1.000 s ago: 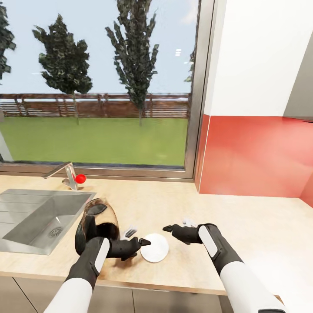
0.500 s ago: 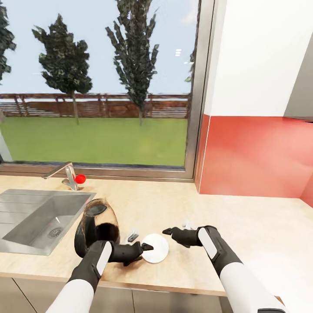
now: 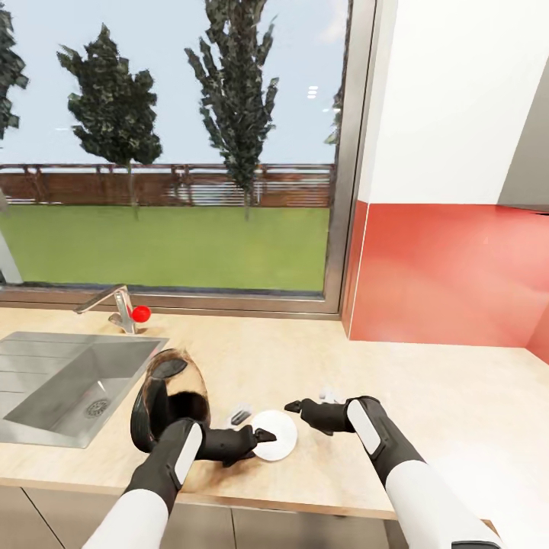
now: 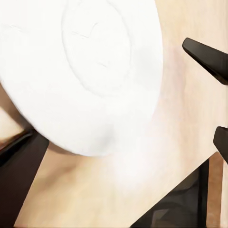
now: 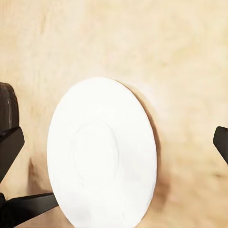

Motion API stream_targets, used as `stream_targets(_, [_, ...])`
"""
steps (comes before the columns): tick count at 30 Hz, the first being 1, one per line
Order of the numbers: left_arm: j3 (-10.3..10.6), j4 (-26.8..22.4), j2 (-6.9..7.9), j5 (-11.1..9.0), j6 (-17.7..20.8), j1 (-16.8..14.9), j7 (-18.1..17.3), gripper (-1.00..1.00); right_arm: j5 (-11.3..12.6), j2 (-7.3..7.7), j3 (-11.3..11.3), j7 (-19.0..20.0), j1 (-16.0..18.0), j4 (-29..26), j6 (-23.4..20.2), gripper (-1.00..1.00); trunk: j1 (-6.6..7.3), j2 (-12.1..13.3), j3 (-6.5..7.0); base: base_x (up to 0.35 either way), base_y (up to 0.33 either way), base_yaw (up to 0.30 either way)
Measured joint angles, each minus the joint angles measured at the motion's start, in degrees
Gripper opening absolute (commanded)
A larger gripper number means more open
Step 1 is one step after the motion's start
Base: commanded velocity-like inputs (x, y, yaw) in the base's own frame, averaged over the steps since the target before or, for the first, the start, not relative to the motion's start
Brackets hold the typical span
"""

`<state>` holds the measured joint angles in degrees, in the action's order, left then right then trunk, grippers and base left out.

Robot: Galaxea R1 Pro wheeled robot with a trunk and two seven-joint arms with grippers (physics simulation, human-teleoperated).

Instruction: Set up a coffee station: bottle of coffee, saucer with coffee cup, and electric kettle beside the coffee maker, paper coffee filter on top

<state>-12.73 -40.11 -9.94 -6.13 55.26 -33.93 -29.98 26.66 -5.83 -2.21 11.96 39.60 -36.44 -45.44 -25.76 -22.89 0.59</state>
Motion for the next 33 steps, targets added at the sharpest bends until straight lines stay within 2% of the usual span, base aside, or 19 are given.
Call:
stream_targets(10, [0.8, 0.0, 0.00, -0.1, 0.0, 0.0, -0.8, 1.00, 0.0, -0.08, 0.1, 0.0, 0.0, 0.2, 0.0, 1.00, 0.00, 0.0, 0.00, 0.000, 0.000, 0.000])
stream_targets(17, [0.8, 0.0, 0.00, -0.4, 0.0, 0.0, -0.8, 1.00, 0.3, -0.10, 0.0, 0.2, 0.0, 2.8, 0.2, 1.00, 0.00, 0.0, 0.01, 0.000, 0.000, 0.000])
stream_targets(33, [0.8, 0.0, 0.00, -0.1, 0.0, 0.0, -0.7, 1.00, 0.7, -0.21, 0.0, 0.2, 0.0, 3.0, 0.0, 1.00, 0.00, 0.0, 0.00, 0.028, 0.000, 0.000])
